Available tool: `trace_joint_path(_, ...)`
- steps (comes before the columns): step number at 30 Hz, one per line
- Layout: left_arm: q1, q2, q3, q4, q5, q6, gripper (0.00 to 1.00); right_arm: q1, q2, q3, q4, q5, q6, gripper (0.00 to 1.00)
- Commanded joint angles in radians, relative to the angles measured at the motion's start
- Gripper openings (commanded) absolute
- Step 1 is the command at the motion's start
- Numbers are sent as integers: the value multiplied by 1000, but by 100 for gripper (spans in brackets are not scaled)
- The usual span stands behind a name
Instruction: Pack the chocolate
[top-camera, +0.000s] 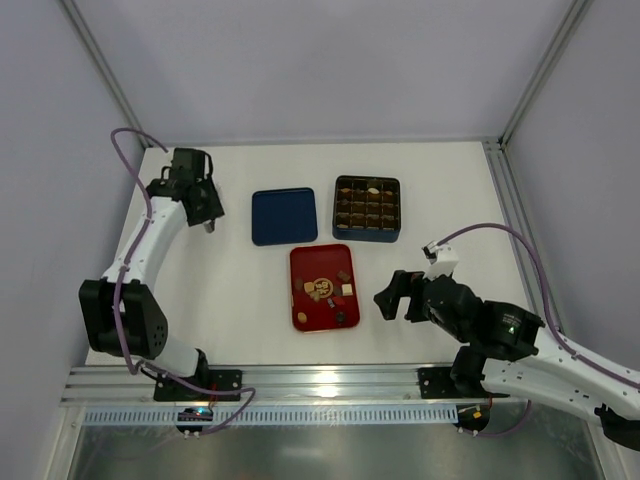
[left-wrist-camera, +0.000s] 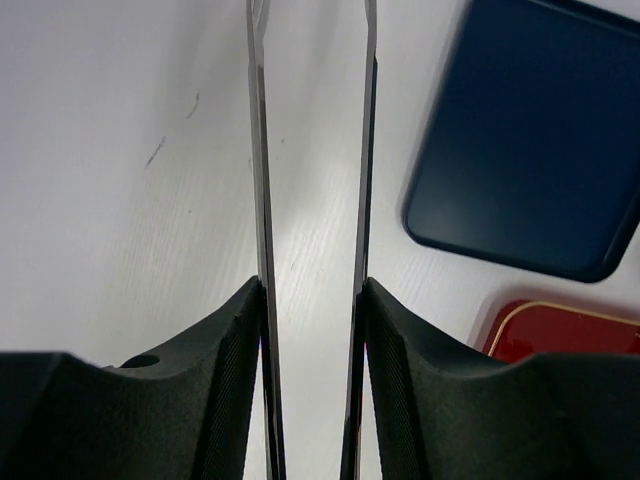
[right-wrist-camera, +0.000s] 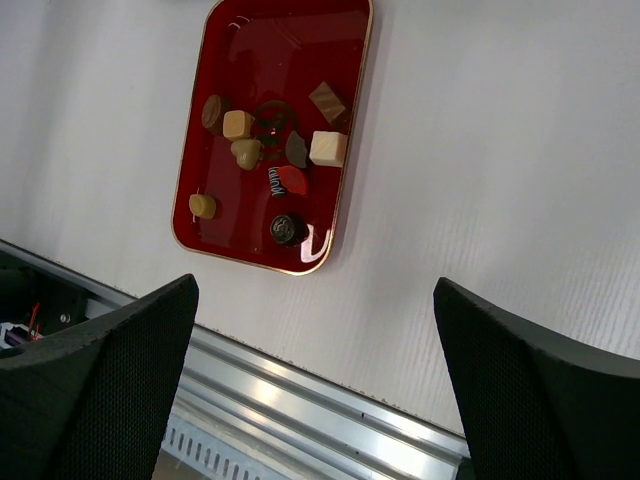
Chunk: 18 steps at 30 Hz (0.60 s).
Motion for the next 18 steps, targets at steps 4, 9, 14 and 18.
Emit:
trace_joint_path(4,82,87,52,166,-44,35,46,-1,29,26,92,-28,-33,100)
trace_joint_path(9,154,190,52,196,-21,46,47,-8,48,15,106,-42,-36,100)
trace_joint_path(14,164,227,15,250,-14,32,47,-22,55,6,114,-57,-38,100)
trace_joint_path(18,175,259,10,255,-1,27,48,-28,51,-3,112,-63,-34,100)
